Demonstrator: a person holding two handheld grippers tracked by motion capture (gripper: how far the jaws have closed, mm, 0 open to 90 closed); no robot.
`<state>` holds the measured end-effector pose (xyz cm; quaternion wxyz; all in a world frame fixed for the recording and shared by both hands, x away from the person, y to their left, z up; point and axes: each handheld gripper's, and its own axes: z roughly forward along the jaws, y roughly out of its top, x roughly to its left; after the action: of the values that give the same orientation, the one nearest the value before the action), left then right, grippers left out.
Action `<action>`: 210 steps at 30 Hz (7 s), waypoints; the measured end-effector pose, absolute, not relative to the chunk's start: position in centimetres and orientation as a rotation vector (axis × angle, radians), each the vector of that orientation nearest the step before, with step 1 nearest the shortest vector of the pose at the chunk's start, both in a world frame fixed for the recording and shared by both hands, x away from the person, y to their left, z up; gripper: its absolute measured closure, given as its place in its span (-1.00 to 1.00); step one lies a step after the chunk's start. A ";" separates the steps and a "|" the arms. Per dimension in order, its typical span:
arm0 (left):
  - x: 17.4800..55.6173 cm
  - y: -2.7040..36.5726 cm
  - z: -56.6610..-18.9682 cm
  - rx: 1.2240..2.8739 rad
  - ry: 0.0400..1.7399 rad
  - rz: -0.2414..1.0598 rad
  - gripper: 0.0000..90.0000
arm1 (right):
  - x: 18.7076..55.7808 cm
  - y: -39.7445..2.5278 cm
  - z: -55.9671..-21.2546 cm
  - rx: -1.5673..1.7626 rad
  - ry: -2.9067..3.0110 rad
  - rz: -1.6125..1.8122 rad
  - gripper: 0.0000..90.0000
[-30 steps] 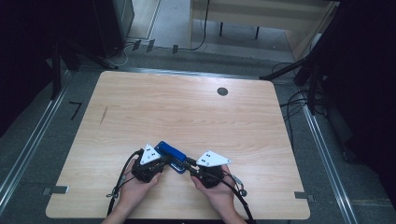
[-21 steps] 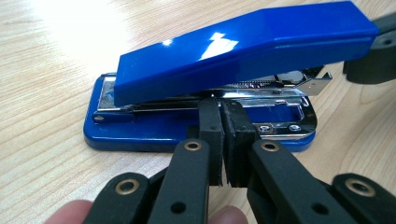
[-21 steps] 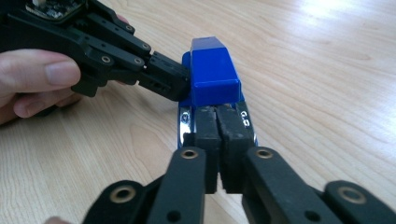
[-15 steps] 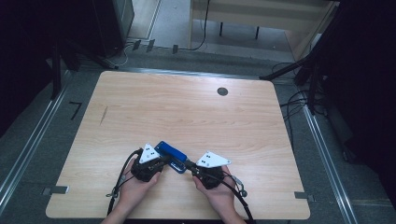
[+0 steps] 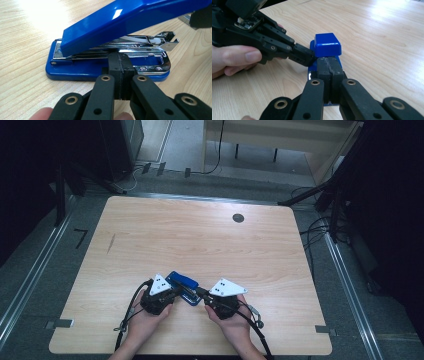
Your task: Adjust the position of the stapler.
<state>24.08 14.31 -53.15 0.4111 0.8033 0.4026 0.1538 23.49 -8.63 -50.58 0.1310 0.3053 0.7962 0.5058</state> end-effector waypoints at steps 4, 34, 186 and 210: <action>24.1 14.3 -53.2 2.020 1.014 0.387 1.00 | 23.6 -8.4 -50.1 0.884 2.301 1.479 1.00; 23.9 14.1 -53.1 2.024 1.018 0.406 1.00 | 25.2 -6.9 -47.3 0.829 2.296 1.475 1.00; 23.9 13.9 -53.1 2.042 0.994 0.436 1.00 | 33.5 3.6 -49.6 0.780 2.523 1.250 1.00; 23.9 13.9 -53.1 2.043 0.996 0.432 1.00 | 30.2 -9.9 -48.0 0.894 2.338 1.252 0.85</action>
<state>23.88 13.94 -53.12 0.4022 0.8085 0.3942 0.1709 30.17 -9.94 -48.05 0.1707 0.3148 0.8230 0.4409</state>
